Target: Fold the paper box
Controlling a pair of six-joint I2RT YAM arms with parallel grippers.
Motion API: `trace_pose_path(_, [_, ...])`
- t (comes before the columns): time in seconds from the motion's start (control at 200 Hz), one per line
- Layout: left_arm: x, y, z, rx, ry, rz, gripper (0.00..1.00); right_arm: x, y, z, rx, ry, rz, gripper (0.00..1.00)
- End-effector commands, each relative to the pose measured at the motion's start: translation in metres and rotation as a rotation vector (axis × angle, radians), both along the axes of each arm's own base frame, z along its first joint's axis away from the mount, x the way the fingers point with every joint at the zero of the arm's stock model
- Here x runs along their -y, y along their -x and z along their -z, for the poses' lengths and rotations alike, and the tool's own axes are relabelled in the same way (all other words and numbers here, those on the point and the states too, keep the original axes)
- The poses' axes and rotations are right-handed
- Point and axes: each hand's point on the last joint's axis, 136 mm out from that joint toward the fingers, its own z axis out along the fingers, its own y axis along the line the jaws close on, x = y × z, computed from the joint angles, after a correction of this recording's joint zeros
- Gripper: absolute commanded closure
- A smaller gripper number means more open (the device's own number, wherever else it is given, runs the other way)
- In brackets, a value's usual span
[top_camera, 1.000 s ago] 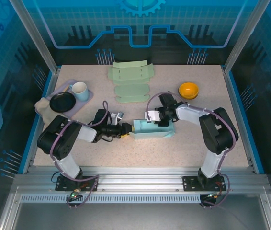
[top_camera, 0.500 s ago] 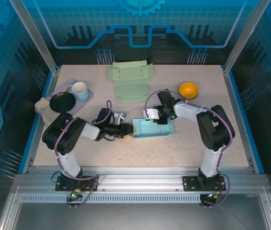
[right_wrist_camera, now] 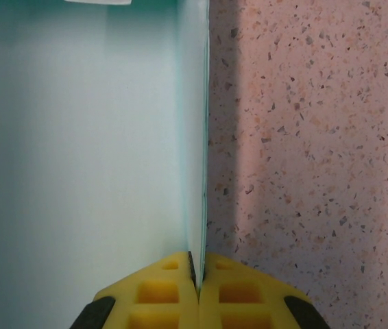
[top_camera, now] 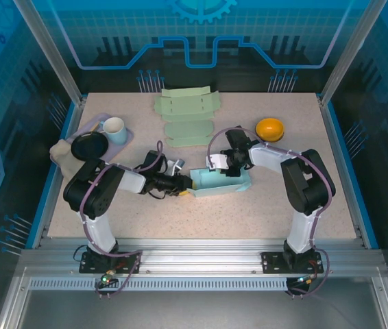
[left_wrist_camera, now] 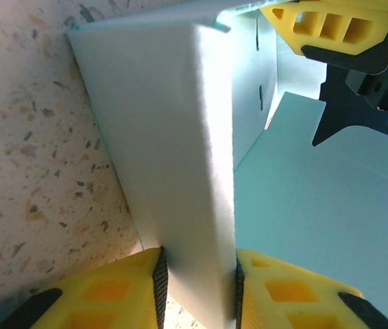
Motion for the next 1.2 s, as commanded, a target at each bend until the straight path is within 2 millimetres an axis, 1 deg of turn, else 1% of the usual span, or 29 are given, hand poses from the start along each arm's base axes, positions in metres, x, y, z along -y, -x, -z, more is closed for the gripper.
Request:
trace_pose_path(0.0, [-0.032, 0.033, 0.07, -0.175, -0.281, -0.048, 0.68, 0.004, 0.015, 0.028, -0.087, 0.04, 0.003, 1.0])
trace_pose_path(0.035, [-0.034, 0.03, 0.07, -0.169, -0.302, -0.053, 0.69, 0.004, 0.014, 0.028, -0.086, 0.039, 0.005, 1.0])
trace_pose_path(0.14, [-0.041, 0.023, 0.068, -0.166, -0.377, -0.066, 0.77, 0.002, 0.013, 0.027, -0.075, 0.036, 0.014, 1.0])
trace_pose_path(0.215, [-0.045, 0.017, 0.062, -0.139, -0.432, -0.076, 0.79, 0.0, 0.011, 0.026, -0.063, 0.037, 0.021, 1.0])
trace_pose_path(0.27, [-0.046, 0.014, 0.055, -0.121, -0.457, -0.074, 0.8, -0.002, 0.008, 0.023, -0.04, 0.042, 0.028, 1.0])
trace_pose_path(0.32, [-0.046, 0.011, 0.049, -0.101, -0.47, -0.072, 0.78, -0.004, 0.001, 0.018, 0.003, 0.033, 0.052, 1.0])
trace_pose_path(0.385, [-0.044, 0.006, 0.039, -0.069, -0.457, -0.08, 0.74, -0.009, -0.007, 0.007, 0.052, 0.013, 0.084, 1.0])
trace_pose_path(0.475, [-0.039, -0.004, 0.019, -0.011, -0.421, -0.099, 0.67, -0.018, -0.015, -0.011, 0.14, -0.014, 0.105, 1.0])
trace_pose_path(0.57, [-0.037, -0.017, -0.007, 0.068, -0.413, -0.125, 0.65, -0.024, -0.023, -0.028, 0.258, -0.01, 0.125, 1.0])
trace_pose_path(0.59, [-0.036, -0.02, -0.013, 0.089, -0.414, -0.129, 0.63, -0.025, -0.024, -0.031, 0.28, -0.007, 0.132, 1.0])
trace_pose_path(0.675, [-0.035, -0.028, -0.042, 0.175, -0.405, -0.147, 0.56, -0.028, -0.025, -0.039, 0.348, 0.002, 0.146, 1.0])
trace_pose_path(0.755, [-0.035, -0.033, -0.071, 0.263, -0.387, -0.163, 0.54, -0.026, -0.026, -0.045, 0.39, 0.0, 0.17, 1.0])
trace_pose_path(0.855, [-0.04, -0.029, -0.101, 0.357, -0.373, -0.184, 0.52, -0.023, -0.026, -0.053, 0.451, -0.005, 0.2, 1.0])
trace_pose_path(0.92, [-0.045, -0.023, -0.117, 0.413, -0.365, -0.189, 0.5, -0.023, -0.026, -0.064, 0.516, -0.018, 0.211, 1.0])
trace_pose_path(0.98, [-0.05, -0.015, -0.126, 0.454, -0.363, -0.193, 0.48, -0.024, -0.027, -0.078, 0.575, -0.039, 0.22, 1.0])
trace_pose_path(1.0, [-0.053, -0.012, -0.127, 0.464, -0.365, -0.194, 0.48, -0.026, -0.028, -0.085, 0.598, -0.048, 0.224, 1.0])
trace_pose_path(1.01, [-0.054, -0.011, -0.128, 0.468, -0.368, -0.195, 0.48, -0.023, -0.025, -0.08, 0.592, -0.04, 0.222, 1.0])
trace_pose_path(1.02, [-0.055, -0.009, -0.128, 0.474, -0.369, -0.195, 0.47, -0.023, -0.023, -0.079, 0.593, -0.038, 0.219, 1.0])
trace_pose_path(1.11, [-0.064, 0.003, -0.129, 0.523, -0.386, -0.191, 0.48, -0.024, -0.015, -0.086, 0.62, -0.047, 0.201, 1.0])
trace_pose_path(1.195, [-0.074, 0.01, -0.116, 0.545, -0.419, -0.207, 0.47, -0.028, -0.009, -0.097, 0.681, -0.066, 0.178, 1.0])
